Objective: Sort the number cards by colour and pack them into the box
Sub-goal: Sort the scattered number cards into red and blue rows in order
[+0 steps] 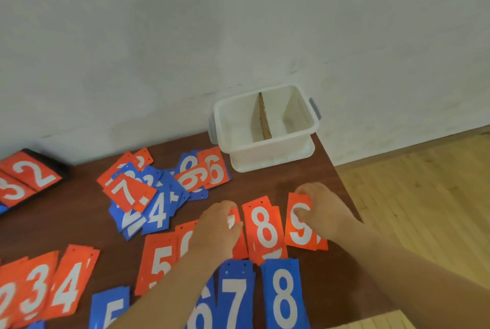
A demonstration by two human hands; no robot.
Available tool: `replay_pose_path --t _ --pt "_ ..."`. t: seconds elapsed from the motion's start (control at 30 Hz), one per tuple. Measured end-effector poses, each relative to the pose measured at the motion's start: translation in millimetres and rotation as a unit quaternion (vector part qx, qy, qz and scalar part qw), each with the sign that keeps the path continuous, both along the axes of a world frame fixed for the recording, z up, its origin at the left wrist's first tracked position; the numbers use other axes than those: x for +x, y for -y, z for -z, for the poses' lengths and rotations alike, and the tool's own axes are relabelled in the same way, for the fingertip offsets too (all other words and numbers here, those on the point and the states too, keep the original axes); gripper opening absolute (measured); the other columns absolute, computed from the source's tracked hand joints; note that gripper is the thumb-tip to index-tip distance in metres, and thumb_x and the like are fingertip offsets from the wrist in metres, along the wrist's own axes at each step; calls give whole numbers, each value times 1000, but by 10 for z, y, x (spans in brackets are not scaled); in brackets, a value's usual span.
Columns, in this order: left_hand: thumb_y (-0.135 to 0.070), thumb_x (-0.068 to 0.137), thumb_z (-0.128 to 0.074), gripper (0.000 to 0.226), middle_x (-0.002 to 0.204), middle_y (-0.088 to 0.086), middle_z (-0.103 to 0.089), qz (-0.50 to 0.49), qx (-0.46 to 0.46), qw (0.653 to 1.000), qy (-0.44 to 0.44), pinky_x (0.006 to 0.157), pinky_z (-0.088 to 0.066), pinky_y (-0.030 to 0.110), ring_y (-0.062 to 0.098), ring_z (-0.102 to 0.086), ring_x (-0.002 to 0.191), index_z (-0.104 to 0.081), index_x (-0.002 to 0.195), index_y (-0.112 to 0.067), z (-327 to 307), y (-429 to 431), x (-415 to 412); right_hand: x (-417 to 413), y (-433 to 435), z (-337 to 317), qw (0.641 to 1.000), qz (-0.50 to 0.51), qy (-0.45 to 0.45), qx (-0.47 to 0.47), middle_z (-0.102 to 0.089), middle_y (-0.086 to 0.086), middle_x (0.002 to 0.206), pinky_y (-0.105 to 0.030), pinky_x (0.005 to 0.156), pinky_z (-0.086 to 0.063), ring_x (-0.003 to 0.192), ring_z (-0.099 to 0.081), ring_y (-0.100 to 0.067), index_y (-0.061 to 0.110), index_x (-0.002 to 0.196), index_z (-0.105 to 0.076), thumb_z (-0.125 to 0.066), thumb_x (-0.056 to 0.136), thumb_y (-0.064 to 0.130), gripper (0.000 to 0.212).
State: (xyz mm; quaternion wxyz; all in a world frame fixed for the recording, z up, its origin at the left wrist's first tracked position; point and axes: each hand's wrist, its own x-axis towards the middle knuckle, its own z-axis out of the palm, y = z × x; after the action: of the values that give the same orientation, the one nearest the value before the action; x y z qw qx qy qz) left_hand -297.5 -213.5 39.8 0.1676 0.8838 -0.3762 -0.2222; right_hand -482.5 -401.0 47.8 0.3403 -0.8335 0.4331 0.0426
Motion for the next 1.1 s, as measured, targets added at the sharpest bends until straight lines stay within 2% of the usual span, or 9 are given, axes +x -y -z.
replay_pose_path --t 0.13,0.33,0.43,0.57,0.63,0.77,0.87,0.93,1.1 --pt "-40 93 -65 53 136 -7 -53 -70 -2 997 29 104 -45 34 13 -49 126 -47 142 -32 -237 -413 417 542 -119 -262 994 -92 49 -13 -51 9 138 -23 99 -44 119 -54 -9 32 132 -54 -71 87 36 48" --pt "-37 90 -69 58 140 -1 -52 -170 5 983 64 106 -44 38 22 -50 130 -48 143 -27 -488 -1168 1038 1418 -421 -337 982 -167 82 -10 -54 0 132 -27 106 -41 121 -54 -17 24 131 -57 -72 83 33 51" --pt "-33 87 -74 57 130 4 -55 -218 1 974 66 100 -45 36 26 -55 122 -53 139 -25 -508 -1520 1280 1757 -608 -312 979 -191 74 -8 -53 0 129 -27 101 -42 119 -55 -19 23 130 -58 -71 84 29 49" --pt "-39 88 -73 67 135 4 -46 -260 15 964 54 102 -45 36 24 -49 127 -44 147 -26 -396 -1842 1589 2158 -745 -132 975 -215 54 -28 -59 -4 126 -32 98 -45 117 -58 -26 22 126 -61 -70 81 29 47" --pt "-40 87 -73 70 138 5 -45 -266 25 962 48 104 -43 35 24 -49 129 -43 148 -25 -294 -1929 1806 2365 -781 -93 975 -216 34 -27 -58 0 126 -27 93 -45 116 -59 -23 23 127 -60 -70 83 27 45" --pt "-38 84 -76 73 141 8 -43 -246 38 968 33 109 -40 37 27 -48 130 -44 148 -25 -103 -1903 2338 2819 -776 19 975 -222 15 -23 -60 15 105 -19 73 -40 94 -62 -12 32 101 -63 -68 80 34 22" --pt "-41 79 -78 74 134 5 -46 -195 51 979 30 104 -45 41 29 -51 124 -44 144 -29 85 -1770 2797 3166 -661 163 971 -236 -24 -24 -57 8 104 -28 76 -45 92 -58 -17 33 106 -61 -69 75 42 33" --pt "-46 76 -78 77 131 3 -48 -148 62 987 30 101 -46 43 30 -52 122 -43 143 -31 229 -1651 3112 3370 -590 220 967 -248 -51 -43 -56 3 111 -34 87 -48 102 -58 -20 28 112 -60 -72 73 39 42" --pt "-60 74 -72 88 145 5 -43 -141 106 984 4 105 -45 46 31 -45 131 -32 149 -40 521 -1309 3584 3622 -497 514 944 -293 -128 -87 -54 3 122 -32 91 -47 112 -53 -20 29 124 -55 -74 79 40 50"
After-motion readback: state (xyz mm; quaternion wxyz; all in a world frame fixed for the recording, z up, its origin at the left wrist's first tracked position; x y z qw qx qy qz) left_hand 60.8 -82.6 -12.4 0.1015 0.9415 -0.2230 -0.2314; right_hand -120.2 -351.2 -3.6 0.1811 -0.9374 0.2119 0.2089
